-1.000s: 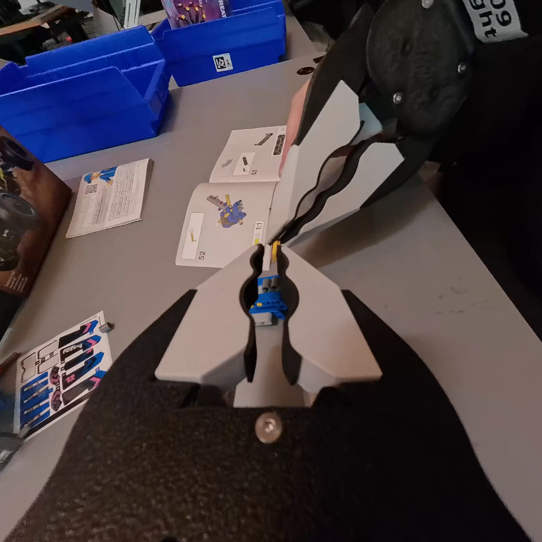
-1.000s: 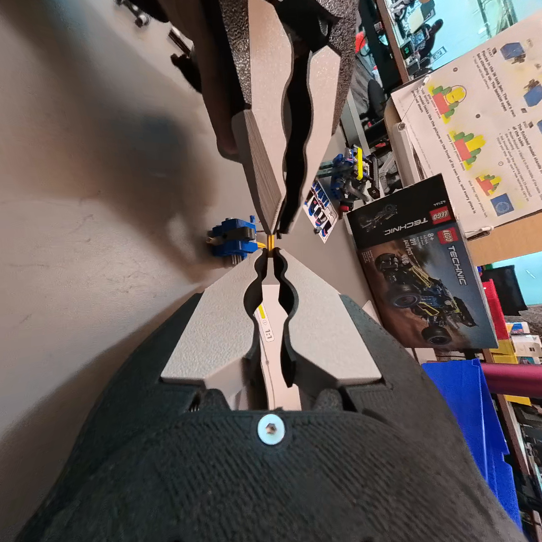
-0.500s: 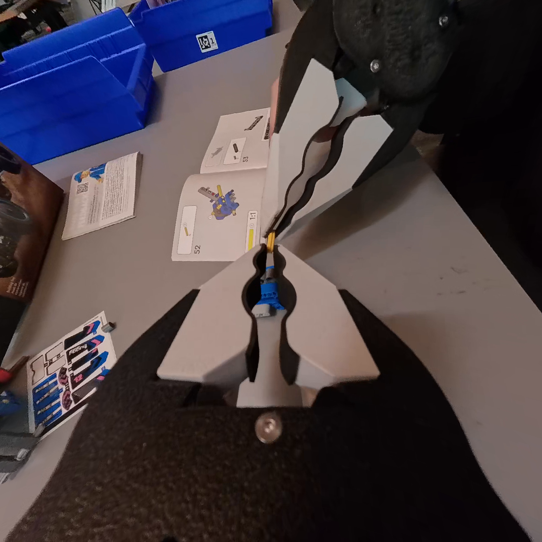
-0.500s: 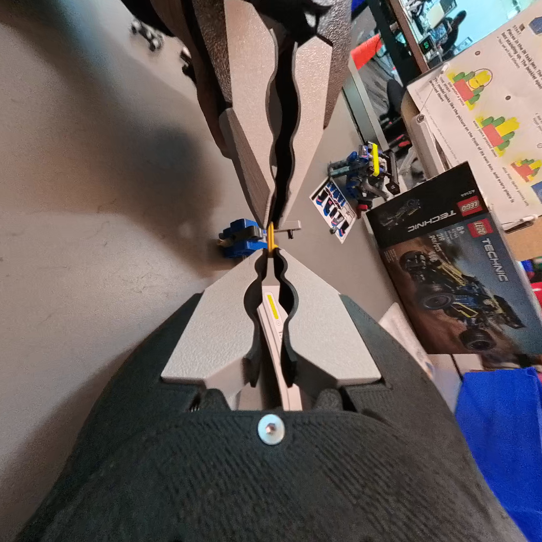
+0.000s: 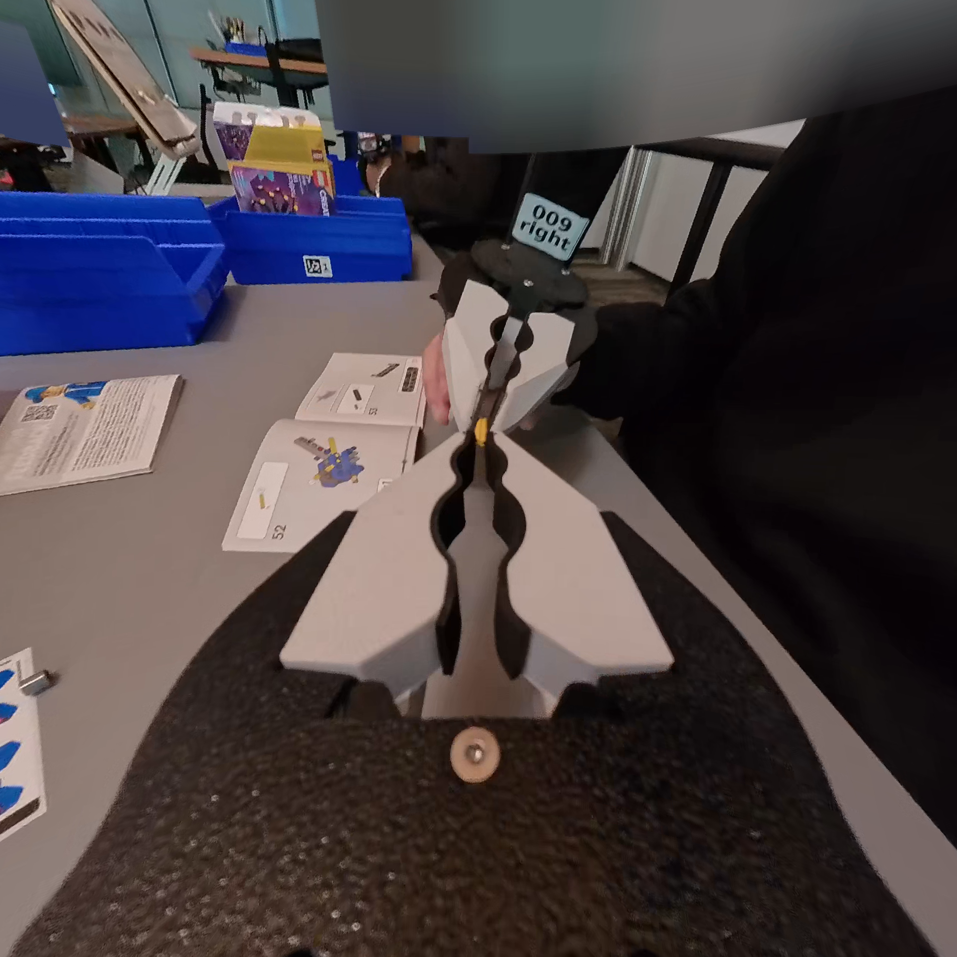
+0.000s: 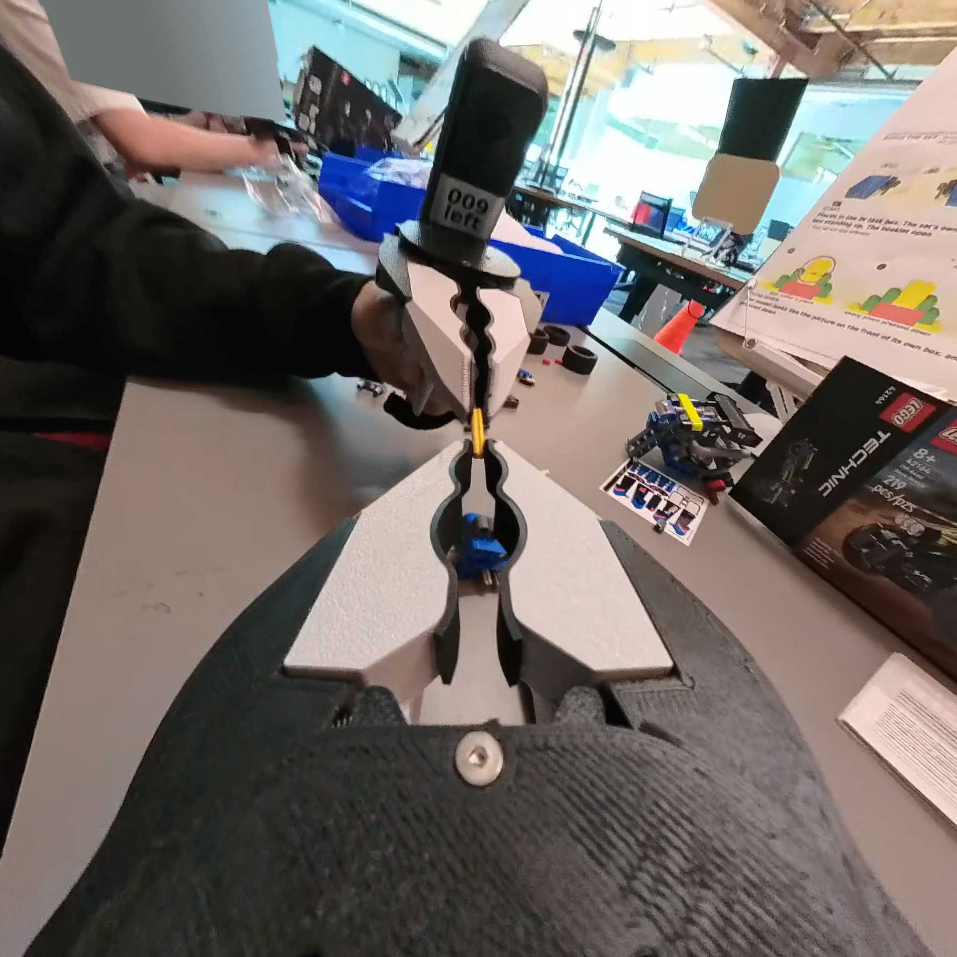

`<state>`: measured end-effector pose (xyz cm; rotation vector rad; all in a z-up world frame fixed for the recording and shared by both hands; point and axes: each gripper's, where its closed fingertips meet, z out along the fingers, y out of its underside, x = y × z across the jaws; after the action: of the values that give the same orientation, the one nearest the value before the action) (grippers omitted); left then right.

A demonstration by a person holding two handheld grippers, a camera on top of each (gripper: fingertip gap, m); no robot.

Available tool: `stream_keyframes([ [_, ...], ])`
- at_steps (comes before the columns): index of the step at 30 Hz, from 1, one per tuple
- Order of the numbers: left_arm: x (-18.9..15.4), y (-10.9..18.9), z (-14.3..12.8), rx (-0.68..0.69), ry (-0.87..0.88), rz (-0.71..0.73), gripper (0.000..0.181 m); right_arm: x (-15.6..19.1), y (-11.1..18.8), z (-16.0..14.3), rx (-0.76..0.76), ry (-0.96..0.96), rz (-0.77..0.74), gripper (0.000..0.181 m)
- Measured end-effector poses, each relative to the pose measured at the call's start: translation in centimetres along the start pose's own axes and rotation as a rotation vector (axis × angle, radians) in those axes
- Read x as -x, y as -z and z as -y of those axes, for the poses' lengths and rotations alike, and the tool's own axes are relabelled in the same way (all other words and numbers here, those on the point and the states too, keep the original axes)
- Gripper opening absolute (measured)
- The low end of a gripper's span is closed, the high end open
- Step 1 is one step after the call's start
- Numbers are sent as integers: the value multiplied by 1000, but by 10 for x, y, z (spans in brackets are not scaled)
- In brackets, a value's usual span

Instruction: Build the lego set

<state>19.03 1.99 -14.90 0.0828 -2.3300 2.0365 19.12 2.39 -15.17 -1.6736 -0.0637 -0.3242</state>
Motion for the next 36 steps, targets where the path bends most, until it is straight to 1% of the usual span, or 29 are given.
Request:
stream_keyframes([
  [3, -2, 0, 3, -23, 6, -16, 0, 1, -1, 3, -40, -19, 2, 2],
  [9, 0, 0, -2, 4, -18, -1, 1, 0, -3, -2, -9, -66, 9, 2],
  [13, 11, 0, -24, 148, -88, 76, 1, -3, -6, -28, 132, -129, 21, 2],
  [14, 15, 2, -29, 187, -102, 103, 4, -6, -5, -36, 182, -139, 12, 2],
  [15, 19, 3, -33, 219, -105, 127, 14, -7, -4, -44, 230, -147, 13, 2],
  [16, 23, 5, -37, 255, -98, 148, 15, -10, -3, -50, 268, -164, 8, 3],
  [20, 28, 3, -63, 390, -23, 167, 28, -15, -3, -56, 298, -230, 9, 2],
  [22, 31, 1, -74, 431, 5, 176, 29, -14, -4, -59, 320, -240, 30, 3],
  [26, 27, -3, -77, 424, -15, 152, 14, -9, -6, -65, 362, -247, 71, 3],
  [31, 26, -4, -77, 407, -5, 134, 13, -4, -8, -75, 422, -246, 127, 3],
  [36, 25, -5, -77, 410, -36, 127, 12, -2, -9, -75, 421, -218, 153, 3],
])
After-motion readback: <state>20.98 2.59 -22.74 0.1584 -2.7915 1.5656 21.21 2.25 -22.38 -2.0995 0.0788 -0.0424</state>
